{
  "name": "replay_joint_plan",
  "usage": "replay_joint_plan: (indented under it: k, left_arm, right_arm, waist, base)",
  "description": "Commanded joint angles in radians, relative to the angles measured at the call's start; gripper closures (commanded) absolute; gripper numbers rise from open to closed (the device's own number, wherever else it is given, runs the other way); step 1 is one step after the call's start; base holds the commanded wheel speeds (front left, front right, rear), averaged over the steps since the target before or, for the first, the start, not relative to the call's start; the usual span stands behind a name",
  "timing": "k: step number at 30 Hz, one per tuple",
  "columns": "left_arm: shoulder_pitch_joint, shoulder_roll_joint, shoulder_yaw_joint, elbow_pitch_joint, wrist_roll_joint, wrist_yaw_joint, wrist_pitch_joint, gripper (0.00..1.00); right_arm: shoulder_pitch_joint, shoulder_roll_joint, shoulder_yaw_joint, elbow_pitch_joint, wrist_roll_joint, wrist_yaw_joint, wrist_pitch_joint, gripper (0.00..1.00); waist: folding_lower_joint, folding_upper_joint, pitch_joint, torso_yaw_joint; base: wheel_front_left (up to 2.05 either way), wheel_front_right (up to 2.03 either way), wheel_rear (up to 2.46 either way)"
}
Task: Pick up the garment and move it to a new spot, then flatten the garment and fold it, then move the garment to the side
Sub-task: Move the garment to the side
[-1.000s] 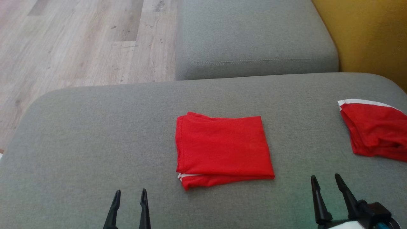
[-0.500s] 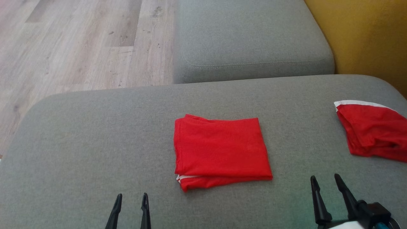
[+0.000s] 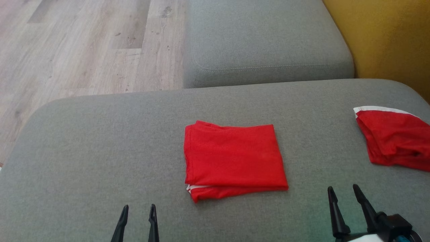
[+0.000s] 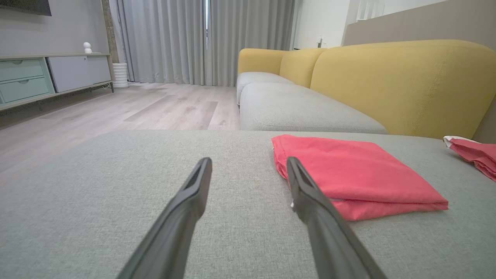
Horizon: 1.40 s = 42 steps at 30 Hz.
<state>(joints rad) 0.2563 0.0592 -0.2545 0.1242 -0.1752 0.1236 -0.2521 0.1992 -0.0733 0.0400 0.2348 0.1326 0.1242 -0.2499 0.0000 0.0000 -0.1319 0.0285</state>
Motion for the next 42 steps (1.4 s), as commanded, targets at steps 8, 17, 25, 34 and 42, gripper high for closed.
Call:
replay_joint_plan:
  k: [8,17,25,34,42]
  left_arm:
    - [-0.035,-0.009,0.033,0.000,0.008,0.004,-0.010,0.00]
    - [-0.051,-0.009,0.028,-0.001,0.021,-0.003,-0.010,0.00]
    - [-0.063,-0.009,0.014,-0.010,0.026,-0.005,-0.010,0.00]
    - [-0.105,-0.009,-0.020,-0.001,0.044,0.001,-0.010,0.00]
    - [-0.164,-0.009,-0.053,0.007,0.040,0.026,-0.010,0.00]
  right_arm:
    - [-0.020,-0.004,0.013,-0.030,-0.012,0.007,-0.012,0.00]
    - [-0.053,-0.002,0.010,-0.012,-0.014,0.007,-0.012,0.00]
    - [-0.161,-0.017,0.023,0.044,-0.010,0.007,-0.012,0.00]
    - [-0.368,-0.046,0.096,0.246,0.093,0.007,0.044,0.00]
    - [-0.569,-0.059,0.211,0.434,0.350,0.007,0.226,0.00]
  waist:
    - [0.0000,0.0000,-0.001,0.008]
    - [0.0000,0.0000,0.034,0.027]
    - [0.0000,0.0000,0.088,0.038]
    - [0.0000,0.0000,0.180,0.053]
    - [0.0000,0.0000,0.252,0.069]
  base:
    - [0.00,0.00,0.00]
    - [0.00,0.00,0.00]
    - [0.00,0.00,0.00]
    - [0.00,0.00,0.00]
    - [0.00,0.00,0.00]
